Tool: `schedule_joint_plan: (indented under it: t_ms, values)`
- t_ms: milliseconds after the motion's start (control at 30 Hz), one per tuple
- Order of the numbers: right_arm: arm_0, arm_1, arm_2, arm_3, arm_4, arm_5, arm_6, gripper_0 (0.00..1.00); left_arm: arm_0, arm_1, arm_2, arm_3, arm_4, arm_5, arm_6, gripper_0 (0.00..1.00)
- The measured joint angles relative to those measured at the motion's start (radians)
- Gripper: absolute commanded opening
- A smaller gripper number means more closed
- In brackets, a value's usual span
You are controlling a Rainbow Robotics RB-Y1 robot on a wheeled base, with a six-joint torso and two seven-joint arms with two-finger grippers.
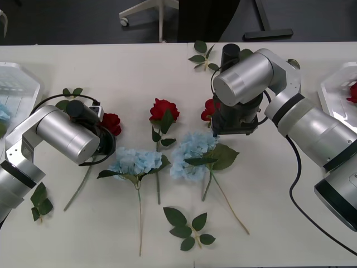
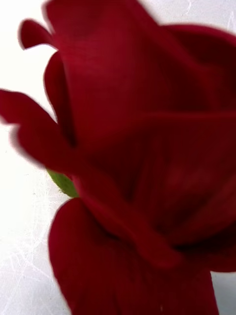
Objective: Place the red flowers into the right box and the blue flowers into the left box. If a person shows an open palm, hand one flower to the person first, then continue sorting.
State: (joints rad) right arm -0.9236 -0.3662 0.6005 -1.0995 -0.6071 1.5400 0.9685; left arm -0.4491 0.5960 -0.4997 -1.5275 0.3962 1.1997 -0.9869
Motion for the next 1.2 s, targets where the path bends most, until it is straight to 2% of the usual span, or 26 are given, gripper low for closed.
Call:
schedule_joint_plan:
  t_ms: [233, 333, 367, 400, 433, 467, 500, 600, 633, 667, 700, 900, 1100, 1200]
  values:
    - [0.0, 0.0, -0.009, -0.009, -0.047, 0.001, 0.0, 0.96, -0.002, 0.018, 0.001, -0.011, 0.011, 0.0, -0.002, 0.0]
    - [0.0, 0.0, -0.009, -0.014, -0.048, 0.001, 0.0, 0.96, -0.002, 0.064, 0.016, -0.069, 0.085, 0.025, -0.028, 0.0]
    - [0.0, 0.0, -0.009, -0.014, -0.048, 0.0, 0.0, 0.83, -0.002, 0.084, 0.028, -0.1, 0.112, 0.049, -0.046, 0.0]
    - [0.0, 0.0, -0.009, -0.014, -0.048, 0.0, 0.0, 0.67, -0.002, 0.104, 0.045, -0.132, 0.137, 0.081, -0.067, 0.0]
    - [0.0, 0.001, -0.009, -0.015, -0.048, 0.0, 0.0, 0.6, -0.002, 0.126, 0.068, -0.17, 0.167, 0.117, -0.092, 0.0]
    - [0.0, 0.001, -0.009, -0.015, -0.048, 0.0, 0.0, 0.48, -0.001, 0.148, 0.096, -0.206, 0.199, 0.151, -0.121, 0.0]
    - [0.0, 0.001, -0.009, -0.015, -0.048, 0.0, 0.0, 0.43, -0.001, 0.168, 0.127, -0.245, 0.232, 0.179, -0.153, 0.0]
    - [0.001, 0.001, -0.009, -0.015, -0.047, -0.006, 0.0, 0.17, 0.007, 0.213, 0.225, -0.342, 0.322, 0.221, -0.226, 0.0]
    - [0.002, 0.001, -0.009, -0.015, -0.047, -0.017, -0.001, 0.13, 0.013, 0.222, 0.261, -0.376, 0.365, 0.226, -0.24, 0.0]
    - [0.004, 0.001, -0.009, -0.015, -0.046, -0.031, -0.001, 0.04, 0.021, 0.226, 0.296, -0.416, 0.418, 0.226, -0.244, 0.0]
    - [0.006, 0.001, -0.009, -0.015, -0.046, -0.042, -0.001, 0.0, 0.032, 0.226, 0.332, -0.461, 0.464, 0.224, -0.244, 0.0]
    - [0.016, 0.001, -0.008, -0.014, -0.046, -0.083, -0.004, 0.0, 0.08, 0.211, 0.386, -0.708, 0.529, 0.066, -0.155, 0.0]
    - [0.017, 0.001, -0.008, -0.007, -0.046, -0.117, -0.014, 0.0, 0.083, 0.118, 0.375, -0.772, 0.515, -0.13, 0.229, 0.0]
    - [0.017, 0.001, -0.008, -0.006, -0.046, -0.118, -0.046, 0.0, 0.083, 0.077, 0.325, -0.775, 0.455, -0.257, 0.244, 0.0]
